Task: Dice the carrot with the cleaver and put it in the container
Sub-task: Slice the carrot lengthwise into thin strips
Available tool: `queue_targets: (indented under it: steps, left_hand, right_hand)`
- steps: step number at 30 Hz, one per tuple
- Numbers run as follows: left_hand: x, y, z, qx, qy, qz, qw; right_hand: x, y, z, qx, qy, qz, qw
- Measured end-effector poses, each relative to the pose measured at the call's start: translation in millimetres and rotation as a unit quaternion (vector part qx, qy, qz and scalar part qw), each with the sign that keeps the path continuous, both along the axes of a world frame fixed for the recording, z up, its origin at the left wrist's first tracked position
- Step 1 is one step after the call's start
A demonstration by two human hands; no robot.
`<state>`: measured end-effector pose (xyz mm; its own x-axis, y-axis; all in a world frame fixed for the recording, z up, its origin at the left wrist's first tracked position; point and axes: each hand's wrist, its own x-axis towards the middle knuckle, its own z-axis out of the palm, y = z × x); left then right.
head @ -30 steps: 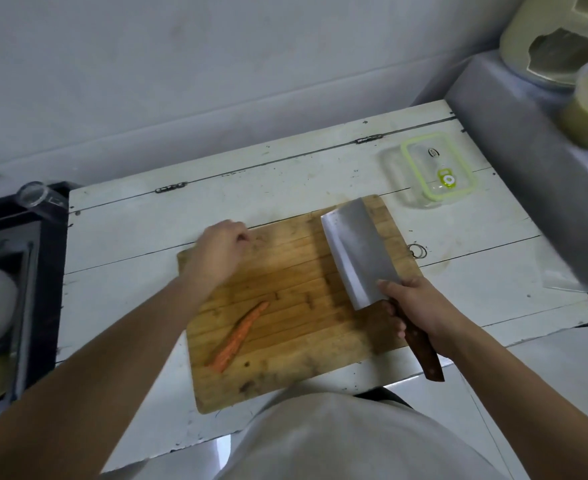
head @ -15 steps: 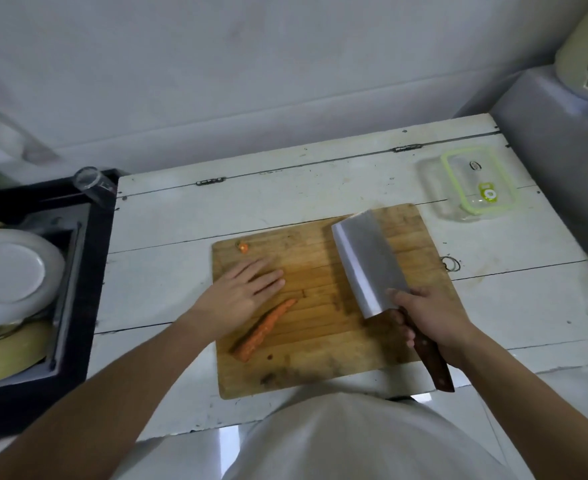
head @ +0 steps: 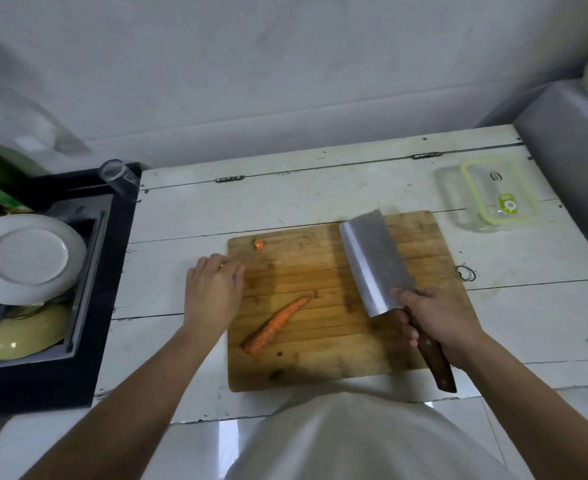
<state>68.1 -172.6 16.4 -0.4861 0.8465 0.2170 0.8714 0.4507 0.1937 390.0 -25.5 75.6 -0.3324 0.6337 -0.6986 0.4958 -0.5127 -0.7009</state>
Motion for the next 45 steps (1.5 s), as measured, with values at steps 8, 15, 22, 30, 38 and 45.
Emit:
queue_targets:
  steps: [8, 15, 22, 30, 38, 45]
  left_hand:
    - [103, -18, -3, -0.089, -0.204, -0.025, 0.975]
    - [181, 50, 8, -0.032, -0.223, -0.100, 0.969]
    - [200, 51, -9, -0.054, -0.196, -0.045, 0.978]
    - [190, 9, -11, -0.066, -0.254, 0.115, 0.958]
    - [153, 44, 1, -0.094, -0.228, 0.038, 0.968]
    - [175, 72, 11, -0.040, -0.416, 0.188, 0.889]
  right_hand:
    - [13, 1, -5, 0.145, -0.098, 0.061, 0.983]
    - [65, 22, -4, 0.422, -0.230, 0.127, 0.868]
    - [100, 46, -11, 0.376, -0.188, 0.141, 0.896]
    - [105, 58, -17, 0.384, -0.126, 0.237, 0.883]
    - [85, 80, -3, 0.479, -0.146, 0.363, 0.785]
    - [71, 69, 1, 0.387, -0.174, 0.355, 0.833]
